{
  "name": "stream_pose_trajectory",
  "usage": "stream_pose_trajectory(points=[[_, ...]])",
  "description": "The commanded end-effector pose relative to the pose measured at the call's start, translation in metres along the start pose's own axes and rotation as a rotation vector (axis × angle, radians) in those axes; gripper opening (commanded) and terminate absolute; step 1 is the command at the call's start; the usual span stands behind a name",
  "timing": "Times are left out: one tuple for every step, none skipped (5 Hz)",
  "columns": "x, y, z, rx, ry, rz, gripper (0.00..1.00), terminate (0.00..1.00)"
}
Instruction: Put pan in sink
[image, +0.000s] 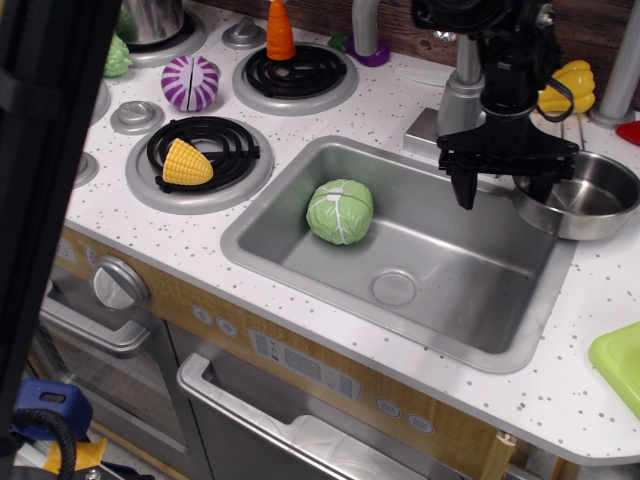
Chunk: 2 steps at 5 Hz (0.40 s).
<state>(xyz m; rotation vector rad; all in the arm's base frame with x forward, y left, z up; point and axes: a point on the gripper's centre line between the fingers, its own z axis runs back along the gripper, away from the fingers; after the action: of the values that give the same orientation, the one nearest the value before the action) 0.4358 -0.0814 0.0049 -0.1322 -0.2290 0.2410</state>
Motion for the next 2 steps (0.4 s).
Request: stream_pose_trajectory(points=[[0.013,-0.009,0.012,-0.020,-0.046,-0.003,0.00,0.00],[0.014,-0.008,0.023,-0.001,-0.034,-0.013,0.00,0.00]])
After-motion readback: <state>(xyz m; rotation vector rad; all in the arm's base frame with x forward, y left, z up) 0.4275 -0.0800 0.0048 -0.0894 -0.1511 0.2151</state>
